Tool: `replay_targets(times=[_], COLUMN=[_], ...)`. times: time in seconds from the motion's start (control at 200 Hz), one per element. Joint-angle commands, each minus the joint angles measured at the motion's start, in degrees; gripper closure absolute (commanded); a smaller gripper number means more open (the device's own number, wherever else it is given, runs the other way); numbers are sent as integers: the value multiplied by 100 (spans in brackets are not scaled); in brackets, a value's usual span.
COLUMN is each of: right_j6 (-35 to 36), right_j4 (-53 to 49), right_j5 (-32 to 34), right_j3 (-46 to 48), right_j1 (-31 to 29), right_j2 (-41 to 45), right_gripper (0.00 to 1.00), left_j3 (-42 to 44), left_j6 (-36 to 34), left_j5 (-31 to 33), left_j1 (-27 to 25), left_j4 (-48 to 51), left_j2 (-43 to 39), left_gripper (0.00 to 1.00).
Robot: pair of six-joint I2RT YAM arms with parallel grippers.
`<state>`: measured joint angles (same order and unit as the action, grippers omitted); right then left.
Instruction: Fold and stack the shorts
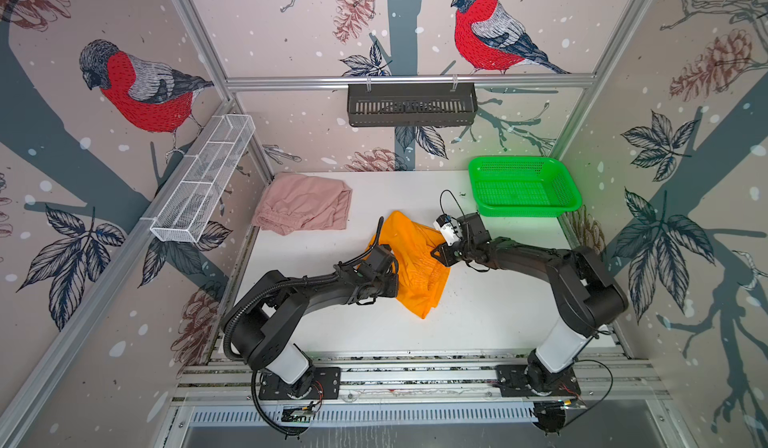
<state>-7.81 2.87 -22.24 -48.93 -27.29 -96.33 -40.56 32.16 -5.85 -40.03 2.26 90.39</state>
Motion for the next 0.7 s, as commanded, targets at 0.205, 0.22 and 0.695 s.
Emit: replay_targets(times=[0.205,0.22,0.695], right_j6=[-1259,-1317,-1526], right_j4=[351,301,-762], right_j5=[835,885,508], right_j3=[1417,1433,700], right_j1=[-835,-839,-433], right_j2=[1715,1813,1568], right_gripper=[53,52,41], left_j3=[-677,-735,128], left_j6=[-1163,-1184,453], left_j5=[591,619,-1505], left_j1=[707,707,742], left_j4=[950,1048,134], left_j2=[192,182,-1327], left_gripper=[76,75,16])
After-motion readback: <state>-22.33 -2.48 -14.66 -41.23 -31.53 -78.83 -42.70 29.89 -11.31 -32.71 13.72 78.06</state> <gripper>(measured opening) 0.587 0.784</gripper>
